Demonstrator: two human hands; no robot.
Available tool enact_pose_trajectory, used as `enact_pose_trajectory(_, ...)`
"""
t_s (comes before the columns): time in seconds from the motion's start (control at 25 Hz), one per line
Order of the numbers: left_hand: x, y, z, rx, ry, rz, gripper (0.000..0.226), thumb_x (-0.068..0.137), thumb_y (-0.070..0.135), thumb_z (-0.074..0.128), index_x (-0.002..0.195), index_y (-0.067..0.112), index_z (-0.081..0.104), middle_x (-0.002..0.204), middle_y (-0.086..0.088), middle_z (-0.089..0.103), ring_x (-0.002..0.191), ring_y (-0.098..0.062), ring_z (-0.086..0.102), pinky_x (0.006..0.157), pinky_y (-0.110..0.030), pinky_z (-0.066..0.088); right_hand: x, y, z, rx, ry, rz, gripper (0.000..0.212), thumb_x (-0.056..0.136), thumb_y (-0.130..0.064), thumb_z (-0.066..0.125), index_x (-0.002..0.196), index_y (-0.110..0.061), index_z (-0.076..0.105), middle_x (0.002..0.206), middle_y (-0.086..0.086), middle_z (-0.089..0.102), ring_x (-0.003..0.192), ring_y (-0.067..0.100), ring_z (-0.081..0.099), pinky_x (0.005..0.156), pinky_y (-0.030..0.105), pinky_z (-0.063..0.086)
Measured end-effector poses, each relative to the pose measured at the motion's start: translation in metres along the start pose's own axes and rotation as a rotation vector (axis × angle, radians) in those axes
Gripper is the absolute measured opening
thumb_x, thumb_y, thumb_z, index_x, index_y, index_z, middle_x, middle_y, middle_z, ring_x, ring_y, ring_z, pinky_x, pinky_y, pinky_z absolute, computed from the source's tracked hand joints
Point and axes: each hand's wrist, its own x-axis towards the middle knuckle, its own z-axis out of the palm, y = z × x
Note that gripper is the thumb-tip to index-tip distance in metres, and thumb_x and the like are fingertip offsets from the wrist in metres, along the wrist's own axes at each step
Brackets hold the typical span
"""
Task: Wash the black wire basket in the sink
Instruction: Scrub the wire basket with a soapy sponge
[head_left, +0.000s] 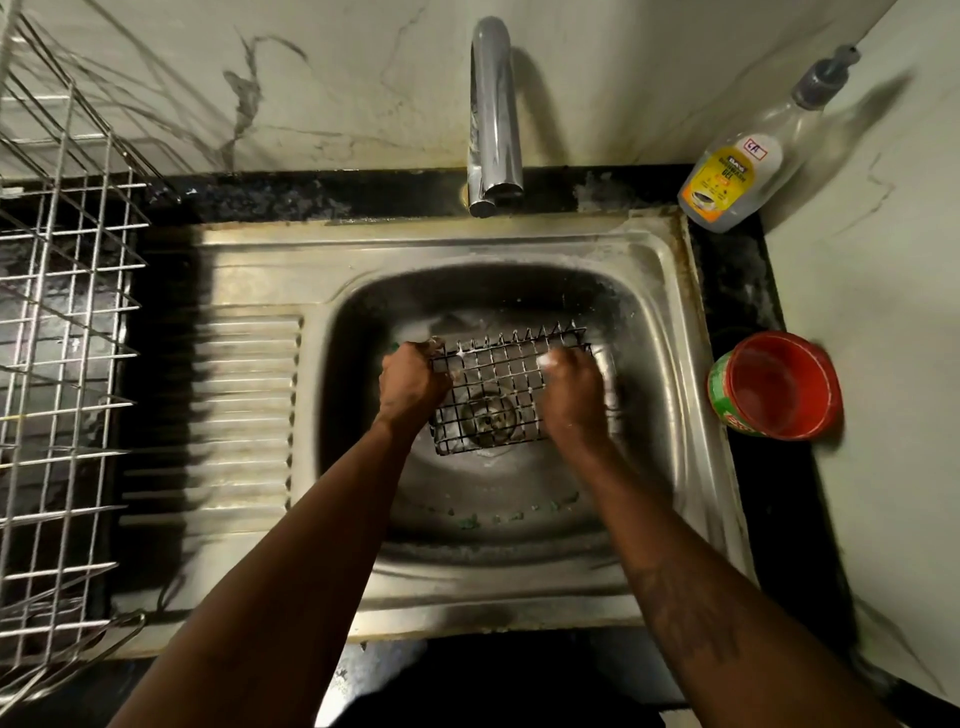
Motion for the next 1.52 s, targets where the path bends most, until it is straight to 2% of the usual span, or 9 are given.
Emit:
enact_pose_trajectory(0.12,-0.002,0.001,0.000,-0.005,-0.007,0.003,0.026,0.081,0.039,0.084,0.101,0.025,0.075,0.093,-0.001,0.073,0.088,-0.021,0.069,0.085,-0.033,0.059,0.006,0.019,-0.016,-0.117,0.191,0.195,0.029,0.085,0.007,0.061,0.112,-0.002,0.067,0.106,0.018,0.066,0.096,0.032,0.062,0.077,0.036,0.050)
enact_pose_trajectory(0.24,0.001,-0.003,0.001,-0.014,-0.007,0.001,0.033,0.074,0.046,0.084,0.101,0.030,0.074,0.090,-0.001,0.074,0.088,-0.026,0.072,0.084,-0.042,0.063,-0.021,-0.031,0.003,0.101,0.038,0.213,0.014,0.099,-0.020,0.054,0.104,-0.012,0.065,0.098,0.009,0.064,0.081,0.020,0.060,0.063,0.027,0.044)
enact_pose_trajectory(0.4,0.002,-0.002,-0.001,-0.026,-0.018,-0.002,0.041,0.073,0.040,0.089,0.110,0.027,0.075,0.090,0.001,0.076,0.090,-0.026,0.073,0.084,-0.044,0.063,-0.035,-0.042,0.029,0.018,-0.102,-0.209,0.026,0.102,-0.018,0.043,0.107,-0.007,0.065,0.102,0.002,0.058,0.084,0.001,0.039,0.068,0.007,0.030)
enact_pose_trajectory(0.68,0.001,-0.002,-0.001,-0.002,-0.012,0.015,0.041,0.078,0.043,0.086,0.113,0.025,0.075,0.100,-0.005,0.075,0.102,-0.029,0.067,0.093,-0.044,0.060,-0.024,0.019,-0.006,-0.087,0.202,0.214,0.024,0.085,0.006,0.063,0.105,-0.006,0.068,0.098,0.018,0.068,0.091,0.034,0.064,0.073,0.038,0.051)
enact_pose_trajectory(0.76,-0.001,-0.001,-0.002,0.010,-0.020,0.020,0.042,0.079,0.042,0.085,0.115,0.024,0.075,0.101,-0.006,0.076,0.104,-0.029,0.067,0.094,-0.044,0.059,-0.037,-0.009,0.003,0.003,0.150,0.250,0.013,0.092,-0.006,0.061,0.104,-0.008,0.066,0.097,0.015,0.067,0.086,0.030,0.063,0.067,0.030,0.048)
enact_pose_trajectory(0.96,0.002,-0.003,-0.004,0.023,-0.032,0.022,0.042,0.077,0.042,0.086,0.115,0.027,0.075,0.103,-0.010,0.076,0.106,-0.032,0.067,0.092,-0.041,0.059,-0.073,-0.060,0.046,-0.026,-0.084,-0.186,0.029,0.083,0.004,0.058,0.108,-0.006,0.069,0.103,0.011,0.065,0.096,0.028,0.060,0.078,0.037,0.052)
enact_pose_trajectory(1.32,0.001,-0.003,-0.006,0.004,-0.041,0.041,0.047,0.080,0.042,0.084,0.122,0.027,0.072,0.107,-0.010,0.074,0.108,-0.032,0.066,0.095,-0.043,0.058,-0.060,0.023,-0.013,-0.167,0.174,0.277,0.025,0.090,-0.003,0.061,0.112,-0.012,0.067,0.102,0.012,0.068,0.090,0.028,0.065,0.071,0.027,0.043)
enact_pose_trajectory(1.44,-0.001,-0.003,-0.005,0.002,-0.060,0.034,0.052,0.079,0.043,0.085,0.125,0.028,0.070,0.111,-0.009,0.074,0.107,-0.029,0.067,0.095,-0.042,0.058,-0.082,-0.012,0.020,0.017,-0.017,0.099,0.028,0.097,-0.003,0.048,0.121,-0.009,0.063,0.116,0.007,0.057,0.100,0.010,0.050,0.079,0.004,0.034)
enact_pose_trajectory(1.52,0.001,-0.005,-0.005,-0.004,-0.064,0.016,0.052,0.076,0.046,0.086,0.124,0.031,0.070,0.109,-0.008,0.074,0.106,-0.030,0.068,0.092,-0.045,0.060,-0.093,-0.035,0.040,-0.010,-0.017,-0.089,0.038,0.086,0.006,0.058,0.121,-0.007,0.066,0.114,0.009,0.061,0.100,0.016,0.055,0.085,0.014,0.045)
